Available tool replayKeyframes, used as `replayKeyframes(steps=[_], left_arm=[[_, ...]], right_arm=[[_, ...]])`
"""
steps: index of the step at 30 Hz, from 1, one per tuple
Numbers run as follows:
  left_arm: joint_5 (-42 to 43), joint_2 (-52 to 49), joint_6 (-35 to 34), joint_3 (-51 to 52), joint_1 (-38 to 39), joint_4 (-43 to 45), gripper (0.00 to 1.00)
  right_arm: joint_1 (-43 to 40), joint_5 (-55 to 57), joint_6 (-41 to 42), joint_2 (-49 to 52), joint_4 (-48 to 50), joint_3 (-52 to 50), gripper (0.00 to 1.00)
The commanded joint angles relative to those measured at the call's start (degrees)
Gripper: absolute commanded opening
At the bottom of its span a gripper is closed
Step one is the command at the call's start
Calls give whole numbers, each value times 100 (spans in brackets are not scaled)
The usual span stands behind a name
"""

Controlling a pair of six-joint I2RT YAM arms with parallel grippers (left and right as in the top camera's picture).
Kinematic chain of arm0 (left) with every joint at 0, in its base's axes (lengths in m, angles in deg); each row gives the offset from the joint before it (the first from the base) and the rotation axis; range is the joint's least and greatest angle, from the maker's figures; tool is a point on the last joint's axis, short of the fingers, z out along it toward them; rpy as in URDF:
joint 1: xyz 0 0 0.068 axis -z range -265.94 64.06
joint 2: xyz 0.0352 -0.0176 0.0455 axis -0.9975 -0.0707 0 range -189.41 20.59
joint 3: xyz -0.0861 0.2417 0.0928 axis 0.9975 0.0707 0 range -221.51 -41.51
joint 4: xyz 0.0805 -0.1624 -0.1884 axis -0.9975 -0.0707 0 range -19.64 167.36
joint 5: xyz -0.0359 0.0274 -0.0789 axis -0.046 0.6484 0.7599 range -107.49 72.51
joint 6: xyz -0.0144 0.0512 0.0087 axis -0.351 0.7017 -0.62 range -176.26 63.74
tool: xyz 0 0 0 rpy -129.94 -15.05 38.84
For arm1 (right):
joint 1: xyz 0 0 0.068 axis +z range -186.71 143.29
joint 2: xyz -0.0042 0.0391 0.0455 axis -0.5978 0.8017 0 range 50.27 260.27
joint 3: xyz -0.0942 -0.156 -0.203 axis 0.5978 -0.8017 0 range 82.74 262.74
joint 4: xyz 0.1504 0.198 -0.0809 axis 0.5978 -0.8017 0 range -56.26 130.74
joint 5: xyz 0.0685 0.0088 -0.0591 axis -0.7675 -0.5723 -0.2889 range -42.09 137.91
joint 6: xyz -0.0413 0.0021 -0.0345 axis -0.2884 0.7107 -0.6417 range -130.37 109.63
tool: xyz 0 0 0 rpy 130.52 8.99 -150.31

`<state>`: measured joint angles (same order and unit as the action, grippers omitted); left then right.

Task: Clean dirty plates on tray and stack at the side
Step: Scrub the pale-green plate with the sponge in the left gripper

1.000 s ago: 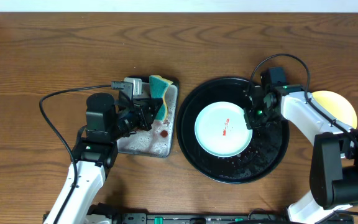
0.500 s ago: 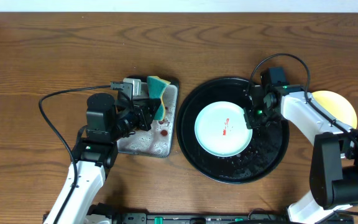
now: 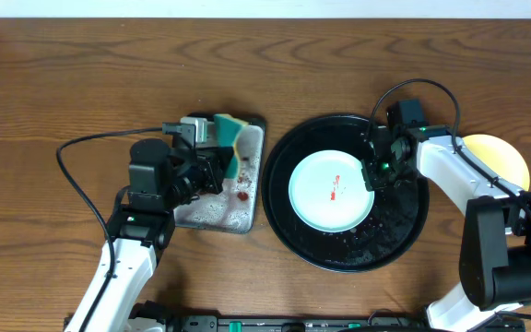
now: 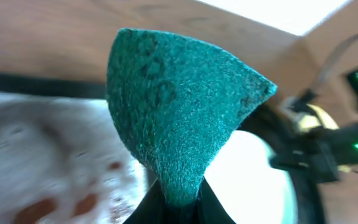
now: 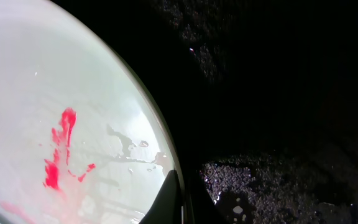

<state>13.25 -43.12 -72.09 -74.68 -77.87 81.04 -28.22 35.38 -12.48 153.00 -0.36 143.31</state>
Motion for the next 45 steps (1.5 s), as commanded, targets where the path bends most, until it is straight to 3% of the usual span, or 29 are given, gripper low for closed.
replayKeyframes(steps=[1,6,12,19,24,29,38,45], left_arm=[[-1250,-157,72,-4,11,-282,7],[-2009,-730,35,-4,192,-787,8],[-2109,-1521,57,-319,476,-1189,7],[-2546,-1569,238,-1296,839,-2277,7],[-2540,-1572,293,-1646,1355,-2455,7],[-2328,-1572,264,-1700,2203,-2039,7],[-2223,-2284,-1040,-1698,3578,-343,7],[-2221,-3342,-1823,-1700,4000,518,8]], right_arm=[[57,114,-26,55,17,-11,1],[61,114,-26,55,24,-11,1],[61,114,-26,55,17,-11,1],[61,114,-26,55,15,-11,1],[61,111,-24,55,7,-11,1],[61,59,-4,55,-2,-17,1],[61,-101,380,55,-299,-114,1],[61,-212,380,55,-260,-308,1]])
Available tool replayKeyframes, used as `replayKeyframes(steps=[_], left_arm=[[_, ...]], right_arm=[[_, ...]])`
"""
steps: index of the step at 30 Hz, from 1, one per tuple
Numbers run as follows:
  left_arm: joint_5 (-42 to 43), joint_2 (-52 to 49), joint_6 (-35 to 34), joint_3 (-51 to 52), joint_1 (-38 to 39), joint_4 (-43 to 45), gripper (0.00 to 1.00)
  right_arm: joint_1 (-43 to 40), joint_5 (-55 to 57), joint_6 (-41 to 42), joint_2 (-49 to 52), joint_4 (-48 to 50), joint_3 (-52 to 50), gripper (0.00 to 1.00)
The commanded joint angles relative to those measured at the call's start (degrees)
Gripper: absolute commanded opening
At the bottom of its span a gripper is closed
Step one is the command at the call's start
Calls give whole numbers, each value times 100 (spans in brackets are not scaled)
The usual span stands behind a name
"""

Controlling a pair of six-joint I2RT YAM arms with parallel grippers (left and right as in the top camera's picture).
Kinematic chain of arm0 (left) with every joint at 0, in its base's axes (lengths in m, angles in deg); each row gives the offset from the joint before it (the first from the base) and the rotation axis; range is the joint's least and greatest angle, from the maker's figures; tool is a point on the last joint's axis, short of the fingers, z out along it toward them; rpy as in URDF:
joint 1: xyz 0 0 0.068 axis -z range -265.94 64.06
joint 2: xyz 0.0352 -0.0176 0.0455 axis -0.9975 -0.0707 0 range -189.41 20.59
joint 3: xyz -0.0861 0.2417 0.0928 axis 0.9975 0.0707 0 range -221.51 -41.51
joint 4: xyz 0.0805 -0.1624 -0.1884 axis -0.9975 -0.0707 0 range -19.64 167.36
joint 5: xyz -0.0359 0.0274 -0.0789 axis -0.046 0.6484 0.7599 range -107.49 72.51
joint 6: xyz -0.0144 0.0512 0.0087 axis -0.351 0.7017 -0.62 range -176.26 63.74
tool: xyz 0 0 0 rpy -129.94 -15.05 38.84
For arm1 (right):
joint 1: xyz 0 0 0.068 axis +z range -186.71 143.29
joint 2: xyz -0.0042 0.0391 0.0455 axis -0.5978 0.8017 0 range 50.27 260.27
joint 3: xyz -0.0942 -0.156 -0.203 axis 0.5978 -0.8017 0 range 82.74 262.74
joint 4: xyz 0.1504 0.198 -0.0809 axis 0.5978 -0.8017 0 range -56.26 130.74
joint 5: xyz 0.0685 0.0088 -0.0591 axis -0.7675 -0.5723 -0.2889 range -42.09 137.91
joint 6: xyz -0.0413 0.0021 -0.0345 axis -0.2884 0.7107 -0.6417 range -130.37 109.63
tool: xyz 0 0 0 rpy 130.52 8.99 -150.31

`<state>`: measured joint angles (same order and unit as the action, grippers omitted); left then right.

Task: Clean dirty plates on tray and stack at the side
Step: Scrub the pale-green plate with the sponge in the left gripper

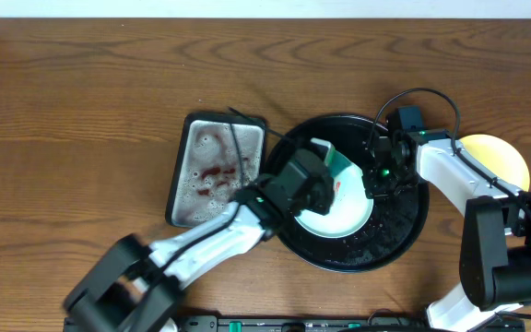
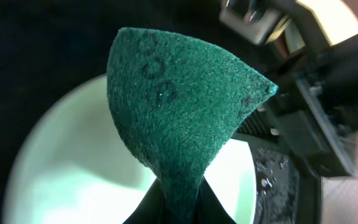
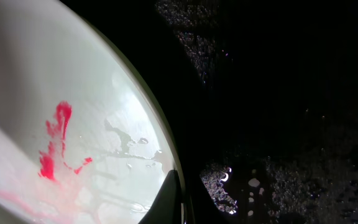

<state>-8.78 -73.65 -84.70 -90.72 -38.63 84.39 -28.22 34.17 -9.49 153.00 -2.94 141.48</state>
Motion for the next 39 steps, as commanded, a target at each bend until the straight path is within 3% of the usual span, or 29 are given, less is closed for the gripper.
replayKeyframes(steps=[1,5,11,16,25,39], left_arm=[[-17,-422,-721,-96,107,315,7],[-17,-848,-1141,-96,181,802,7],[-240,-1213,-1169,-94,175,940,8],[-1104,-1237,-975,-116,63,-153,8],[-584,-861,-238,-964,-107,-1652,7],[-269,-916,-1049,-1027,136,-922,8]], right_arm=[[61,-92,81,55,-4,-129,1],[61,-136,81,55,20,-131,1],[61,-199,81,55,57,-131,1],[61,-197,79,55,55,-133,1],[61,-197,79,55,68,-133,1],[61,-199,79,55,68,-133,1]])
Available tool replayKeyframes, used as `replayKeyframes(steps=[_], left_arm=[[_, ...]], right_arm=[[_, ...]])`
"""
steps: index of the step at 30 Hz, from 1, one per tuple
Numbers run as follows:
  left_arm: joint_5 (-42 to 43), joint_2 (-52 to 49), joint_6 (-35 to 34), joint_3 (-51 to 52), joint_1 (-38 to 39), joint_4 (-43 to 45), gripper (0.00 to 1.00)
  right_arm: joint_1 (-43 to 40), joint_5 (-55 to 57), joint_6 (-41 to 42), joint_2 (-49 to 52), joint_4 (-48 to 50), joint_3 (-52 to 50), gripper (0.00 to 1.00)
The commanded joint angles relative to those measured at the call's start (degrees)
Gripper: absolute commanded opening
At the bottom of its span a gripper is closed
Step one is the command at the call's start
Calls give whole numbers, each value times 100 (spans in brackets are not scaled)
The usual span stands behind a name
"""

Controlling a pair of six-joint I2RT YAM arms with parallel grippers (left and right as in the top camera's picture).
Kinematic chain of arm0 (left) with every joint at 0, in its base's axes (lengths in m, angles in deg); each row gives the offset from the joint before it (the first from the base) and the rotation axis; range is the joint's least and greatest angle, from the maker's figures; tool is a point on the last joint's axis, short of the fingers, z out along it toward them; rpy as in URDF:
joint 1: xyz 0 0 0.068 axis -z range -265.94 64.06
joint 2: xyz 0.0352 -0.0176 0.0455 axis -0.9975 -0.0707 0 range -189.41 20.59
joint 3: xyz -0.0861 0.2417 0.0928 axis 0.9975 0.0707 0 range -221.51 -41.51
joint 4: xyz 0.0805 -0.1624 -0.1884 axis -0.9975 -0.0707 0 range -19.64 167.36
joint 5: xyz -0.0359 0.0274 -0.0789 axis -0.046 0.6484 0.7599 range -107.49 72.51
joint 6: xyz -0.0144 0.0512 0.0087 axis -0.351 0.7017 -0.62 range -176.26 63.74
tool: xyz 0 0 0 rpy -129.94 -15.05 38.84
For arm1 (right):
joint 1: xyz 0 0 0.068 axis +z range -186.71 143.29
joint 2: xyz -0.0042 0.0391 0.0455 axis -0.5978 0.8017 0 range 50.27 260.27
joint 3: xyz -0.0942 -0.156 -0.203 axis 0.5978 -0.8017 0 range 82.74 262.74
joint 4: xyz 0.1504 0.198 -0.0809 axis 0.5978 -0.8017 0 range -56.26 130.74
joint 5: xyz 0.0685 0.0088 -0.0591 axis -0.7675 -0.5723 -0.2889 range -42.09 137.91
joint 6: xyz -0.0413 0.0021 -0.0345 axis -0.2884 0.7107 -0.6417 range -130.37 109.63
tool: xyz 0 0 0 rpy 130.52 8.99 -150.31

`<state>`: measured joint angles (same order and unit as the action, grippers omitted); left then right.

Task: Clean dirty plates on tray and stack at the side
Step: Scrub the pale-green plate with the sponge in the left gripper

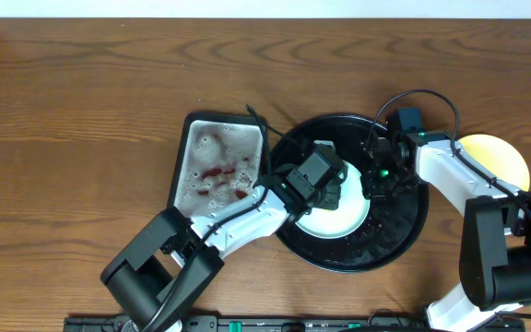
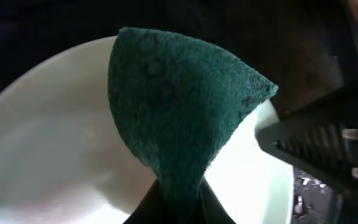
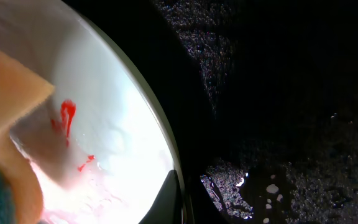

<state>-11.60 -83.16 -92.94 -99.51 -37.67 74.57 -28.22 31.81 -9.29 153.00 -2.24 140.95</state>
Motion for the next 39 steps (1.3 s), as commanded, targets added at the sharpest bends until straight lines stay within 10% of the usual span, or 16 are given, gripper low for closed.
replayKeyframes(steps=[1,11,25,39], left_arm=[[11,-4,-295,-149,46,76,7],[529,-730,-212,-149,46,389,7],[-98,-479,651,-833,-573,-2531,7],[160,-695,-570,-907,284,-1108,8]], right_arm=[[61,37,59,55,-7,-81,1],[61,37,61,55,-9,-81,1],[61,39,59,55,-7,-81,1],[61,39,59,55,7,-81,1]])
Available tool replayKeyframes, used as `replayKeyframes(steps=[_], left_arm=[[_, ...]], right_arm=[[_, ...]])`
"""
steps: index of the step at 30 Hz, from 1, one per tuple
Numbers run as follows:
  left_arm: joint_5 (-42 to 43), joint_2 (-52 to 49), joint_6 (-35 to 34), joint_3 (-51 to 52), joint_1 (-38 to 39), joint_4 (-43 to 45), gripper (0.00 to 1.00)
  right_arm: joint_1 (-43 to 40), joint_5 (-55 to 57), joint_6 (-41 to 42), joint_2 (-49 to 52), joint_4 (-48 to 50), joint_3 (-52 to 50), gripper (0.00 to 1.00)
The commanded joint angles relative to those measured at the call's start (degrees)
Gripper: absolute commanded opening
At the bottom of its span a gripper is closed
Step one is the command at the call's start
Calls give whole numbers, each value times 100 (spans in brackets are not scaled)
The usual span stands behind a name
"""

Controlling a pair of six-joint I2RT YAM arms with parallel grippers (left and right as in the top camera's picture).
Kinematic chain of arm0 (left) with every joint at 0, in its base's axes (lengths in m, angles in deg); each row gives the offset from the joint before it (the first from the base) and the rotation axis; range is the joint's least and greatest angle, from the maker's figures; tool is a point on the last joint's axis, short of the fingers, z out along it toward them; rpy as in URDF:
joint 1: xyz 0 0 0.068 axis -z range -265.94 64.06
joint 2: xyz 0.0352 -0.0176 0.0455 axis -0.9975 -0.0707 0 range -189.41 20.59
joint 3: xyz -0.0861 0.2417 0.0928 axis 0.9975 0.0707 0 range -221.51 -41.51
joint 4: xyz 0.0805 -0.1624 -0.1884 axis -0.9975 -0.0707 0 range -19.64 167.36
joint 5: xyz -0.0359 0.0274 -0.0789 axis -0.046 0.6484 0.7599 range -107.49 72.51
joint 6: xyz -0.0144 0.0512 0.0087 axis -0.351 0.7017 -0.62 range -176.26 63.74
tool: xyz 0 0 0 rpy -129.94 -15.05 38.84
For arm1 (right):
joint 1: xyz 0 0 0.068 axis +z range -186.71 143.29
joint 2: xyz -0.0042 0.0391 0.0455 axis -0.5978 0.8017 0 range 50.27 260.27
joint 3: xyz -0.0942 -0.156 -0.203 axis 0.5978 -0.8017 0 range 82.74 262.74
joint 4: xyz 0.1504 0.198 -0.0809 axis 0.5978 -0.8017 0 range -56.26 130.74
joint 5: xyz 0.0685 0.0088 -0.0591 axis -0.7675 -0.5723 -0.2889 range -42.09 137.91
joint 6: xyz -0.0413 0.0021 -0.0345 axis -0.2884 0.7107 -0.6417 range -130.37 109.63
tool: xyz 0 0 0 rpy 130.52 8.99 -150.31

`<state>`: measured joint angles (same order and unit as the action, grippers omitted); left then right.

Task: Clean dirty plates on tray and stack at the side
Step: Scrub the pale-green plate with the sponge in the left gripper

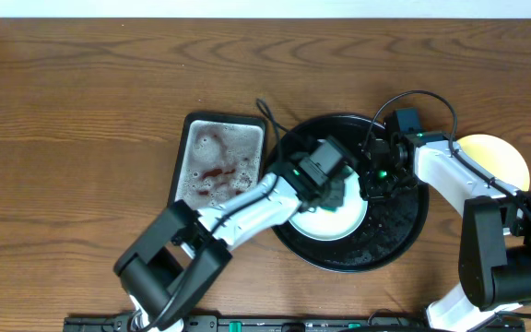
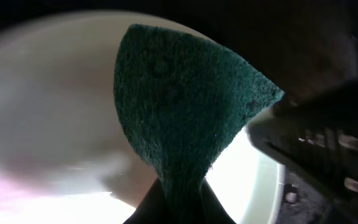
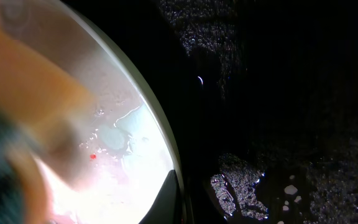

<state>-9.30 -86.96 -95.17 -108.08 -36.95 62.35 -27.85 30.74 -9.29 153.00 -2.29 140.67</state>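
Observation:
A white plate [image 1: 330, 221] lies in the round black tray [image 1: 396, 231]. My left gripper [image 1: 332, 189] is shut on a sponge [image 2: 179, 106], green scouring side toward the wrist camera, pressed on the plate [image 2: 48, 81] near its right side. In the right wrist view the sponge [image 3: 36, 106] is a blurred orange mass over the wet plate [image 3: 129, 168], where one small red speck [image 3: 92, 157] shows. My right gripper [image 1: 372, 181] is shut on the plate's right rim, its fingers [image 3: 173, 193] pinching the edge.
A rectangular tray of soapy, red-tinged water [image 1: 218, 171] stands left of the black tray. A yellow plate [image 1: 501, 157] lies on the table at the far right, behind my right arm. The black tray's floor is wet, with foam patches [image 3: 241, 193].
The sponge has moved right across the plate, over the spot where the red streak was. The streak is gone except for a small speck. My right gripper still holds the rim.
My left gripper first held the sponge over the soapy tray while my right gripper pinched the rim of the red-stained plate. Then the sponge was above the plate, then down on it beside the stain. Now the stain is reduced to a speck.

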Motion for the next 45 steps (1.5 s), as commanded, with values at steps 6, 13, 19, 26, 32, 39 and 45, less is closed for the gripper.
replayKeyframes(steps=[6,13,19,26,32,39,45], left_arm=[[-352,-859,-468,-50,236,-332,7],[-1388,-339,-59,-50,-289,-1106,7],[-1287,280,122,-50,-651,-1228,7],[-365,476,140,-42,-466,-1029,7],[-345,234,44,-31,-39,-553,7],[-363,-271,-181,-31,133,-535,8],[-1075,-221,293,-33,-57,-1025,7]], right_arm=[[24,146,59,55,13,-52,1],[24,146,57,55,15,-52,1],[24,146,57,55,11,-52,1],[24,149,57,55,17,-52,1],[24,149,59,55,13,-52,1],[24,149,57,55,11,-52,1],[24,151,57,55,7,-52,1]])
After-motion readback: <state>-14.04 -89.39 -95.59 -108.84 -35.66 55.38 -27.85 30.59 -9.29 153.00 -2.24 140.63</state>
